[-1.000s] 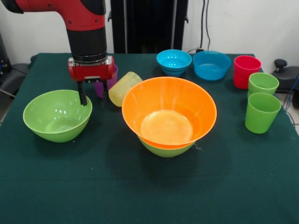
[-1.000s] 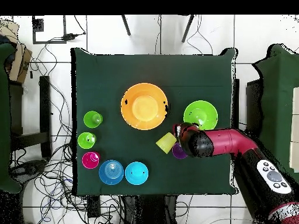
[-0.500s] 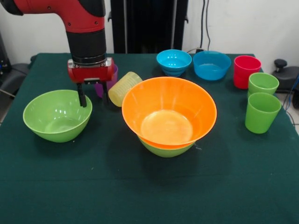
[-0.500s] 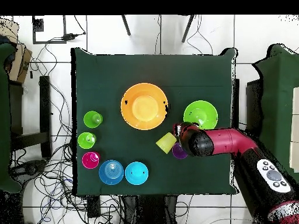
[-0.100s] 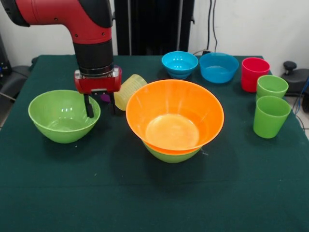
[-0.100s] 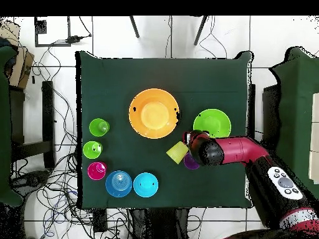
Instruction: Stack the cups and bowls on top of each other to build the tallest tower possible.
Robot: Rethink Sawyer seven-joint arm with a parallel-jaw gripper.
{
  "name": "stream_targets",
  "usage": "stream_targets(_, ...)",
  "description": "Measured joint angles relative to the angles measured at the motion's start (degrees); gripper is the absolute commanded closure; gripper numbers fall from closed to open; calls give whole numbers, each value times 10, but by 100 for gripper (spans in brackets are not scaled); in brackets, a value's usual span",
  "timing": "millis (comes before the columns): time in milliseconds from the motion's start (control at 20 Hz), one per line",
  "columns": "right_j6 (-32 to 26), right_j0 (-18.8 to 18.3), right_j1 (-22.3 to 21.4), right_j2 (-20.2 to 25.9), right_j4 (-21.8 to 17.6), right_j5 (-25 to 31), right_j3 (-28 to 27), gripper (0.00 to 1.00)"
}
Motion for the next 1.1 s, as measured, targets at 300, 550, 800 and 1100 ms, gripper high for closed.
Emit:
stream_targets(300, 0, 0, 12, -6, 1, -14, -8, 100)
stream_targets(550, 0, 2, 2, -7, 0, -23, -8, 100)
stream_targets(800, 0, 0, -13, -7, 0, -23, -6, 100)
stream_targets(1100, 0, -10, -60, -8, 0, -23, 2, 100)
